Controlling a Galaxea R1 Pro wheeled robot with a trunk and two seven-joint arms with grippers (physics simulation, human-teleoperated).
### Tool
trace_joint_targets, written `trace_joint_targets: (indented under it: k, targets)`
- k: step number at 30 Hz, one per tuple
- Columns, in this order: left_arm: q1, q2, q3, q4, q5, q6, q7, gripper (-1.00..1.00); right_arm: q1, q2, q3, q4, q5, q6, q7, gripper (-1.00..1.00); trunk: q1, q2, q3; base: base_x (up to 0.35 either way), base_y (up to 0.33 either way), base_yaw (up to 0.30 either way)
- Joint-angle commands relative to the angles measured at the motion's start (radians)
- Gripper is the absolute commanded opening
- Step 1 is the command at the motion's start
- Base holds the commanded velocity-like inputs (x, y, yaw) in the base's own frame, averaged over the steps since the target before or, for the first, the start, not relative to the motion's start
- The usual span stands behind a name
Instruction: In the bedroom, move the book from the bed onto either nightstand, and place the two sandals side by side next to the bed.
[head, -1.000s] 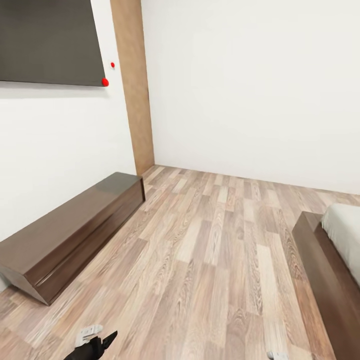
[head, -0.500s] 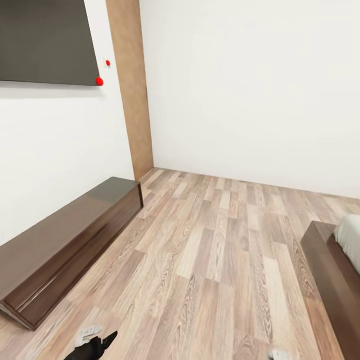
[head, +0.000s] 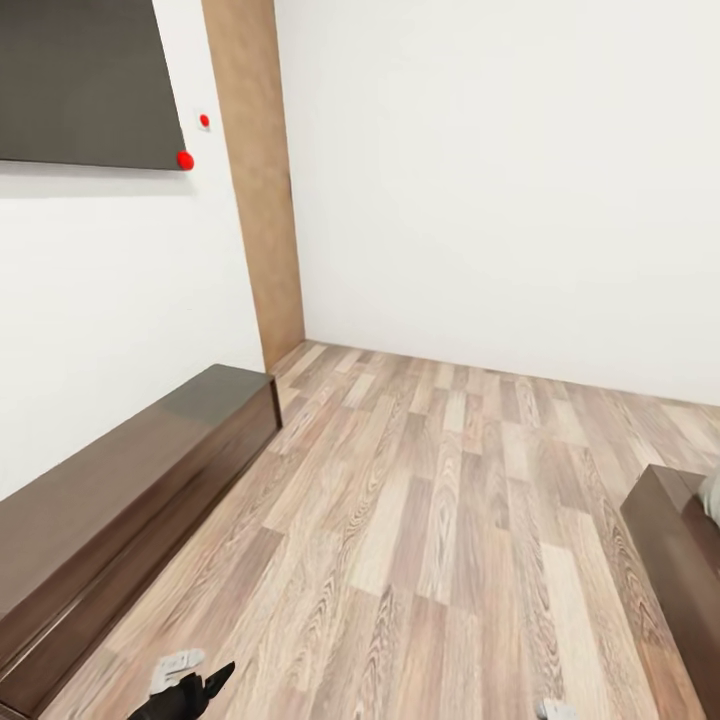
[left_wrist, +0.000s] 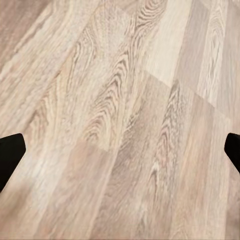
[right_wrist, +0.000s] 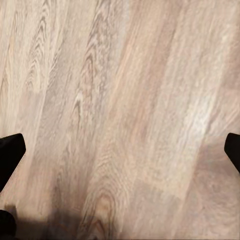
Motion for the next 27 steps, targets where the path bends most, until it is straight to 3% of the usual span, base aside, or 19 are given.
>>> trace_joint_targets:
  k: [1, 10, 27]
  targets:
    - [-0.001, 0.000, -0.003, 0.002, 0.007, -0.002, -0.004, 1.00, -0.001, 0.000, 0.002, 0.002, -0.006, -0.002, 0.004, 1.00, 0.000, 0.000, -0.001, 0.331, 0.000, -0.023]
    - [-0.001, 0.000, -0.002, 0.002, 0.007, -0.002, -0.004, 1.00, -0.001, 0.000, 0.002, 0.001, -0.006, -0.002, 0.004, 1.00, 0.000, 0.000, -0.001, 0.332, 0.000, -0.123]
    - [-0.001, 0.000, -0.002, 0.002, 0.007, -0.002, -0.004, 1.00, -0.001, 0.000, 0.002, 0.000, -0.006, -0.002, 0.004, 1.00, 0.000, 0.000, -0.001, 0.297, 0.000, -0.270]
